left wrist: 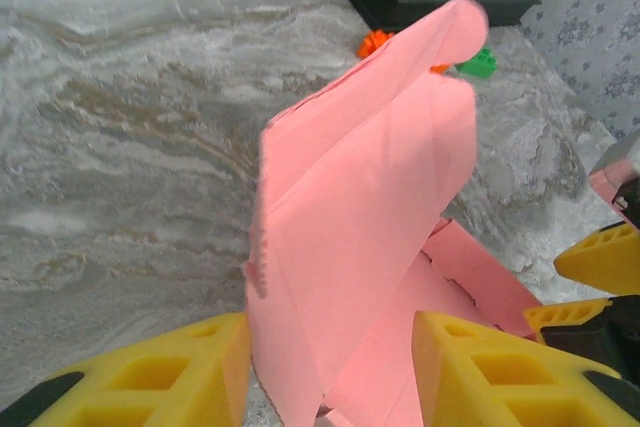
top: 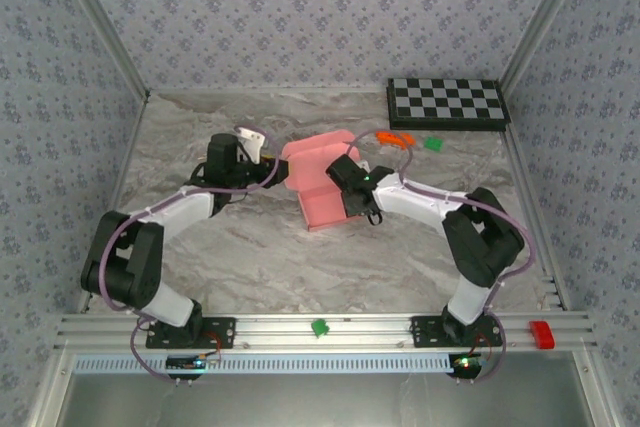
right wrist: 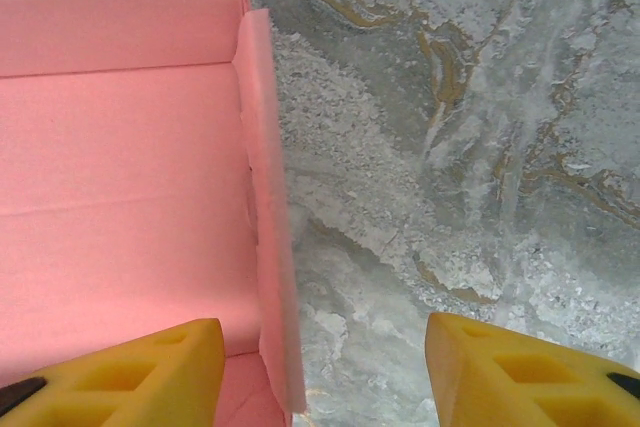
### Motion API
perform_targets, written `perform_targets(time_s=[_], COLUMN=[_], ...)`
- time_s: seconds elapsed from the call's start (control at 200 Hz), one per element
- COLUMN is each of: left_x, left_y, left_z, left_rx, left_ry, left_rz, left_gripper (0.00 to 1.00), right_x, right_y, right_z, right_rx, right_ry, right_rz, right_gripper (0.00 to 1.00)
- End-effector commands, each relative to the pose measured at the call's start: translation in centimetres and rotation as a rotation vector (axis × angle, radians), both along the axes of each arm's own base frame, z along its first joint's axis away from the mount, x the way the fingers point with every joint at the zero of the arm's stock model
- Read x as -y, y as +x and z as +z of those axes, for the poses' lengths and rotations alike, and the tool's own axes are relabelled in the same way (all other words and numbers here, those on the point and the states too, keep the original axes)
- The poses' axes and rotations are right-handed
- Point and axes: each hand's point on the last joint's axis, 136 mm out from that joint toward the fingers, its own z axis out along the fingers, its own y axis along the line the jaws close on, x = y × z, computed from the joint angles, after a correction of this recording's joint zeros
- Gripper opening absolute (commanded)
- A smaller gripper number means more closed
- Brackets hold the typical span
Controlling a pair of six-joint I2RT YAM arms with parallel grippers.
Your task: Fold the paper box
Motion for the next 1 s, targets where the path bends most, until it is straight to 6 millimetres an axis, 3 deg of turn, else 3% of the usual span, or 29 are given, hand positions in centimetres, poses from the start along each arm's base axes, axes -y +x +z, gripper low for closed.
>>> perform_targets(time_s=[0.0, 0.15, 0.39, 0.65, 0.83, 0.995], left_x=[-0.9, -3.3, -9.6, -17.9, -20.2, -20.4], left_y=[-0.3, 0.1, 2.3, 4.2, 6.0, 8.2], left_z=[1.2, 1.8, 2.4, -0.4, -2.7, -4.8], left_rx=[0.048, 0.053, -0.003, -0.323, -0.450, -0.526], left_ry=[0.065, 0.119, 0.222, 0.360, 0.411, 0.433], left_rz=[0.015, 0.106, 0.372, 0.715, 0.832, 0.855], left_gripper=[0.46, 0.47, 0.46, 0.42, 0.42, 0.38], right_x=[0.3, 1.8, 5.3, 7.8, 8.5, 8.7], right_y=[0.4, 0.4, 0.0, -0.7, -1.0, -1.1], right_z=[1.5, 3.0, 3.8, 3.7, 3.4, 3.2], right_rx=[0.066, 0.127, 0.148, 0.149, 0.141, 0.137], right_ry=[0.043, 0.079, 0.137, 0.194, 0.210, 0.215], right_rz=[-0.002, -0.041, -0.115, -0.169, -0.177, -0.176], right_gripper=[0.57, 0.57, 0.57, 0.57, 0.57, 0.57])
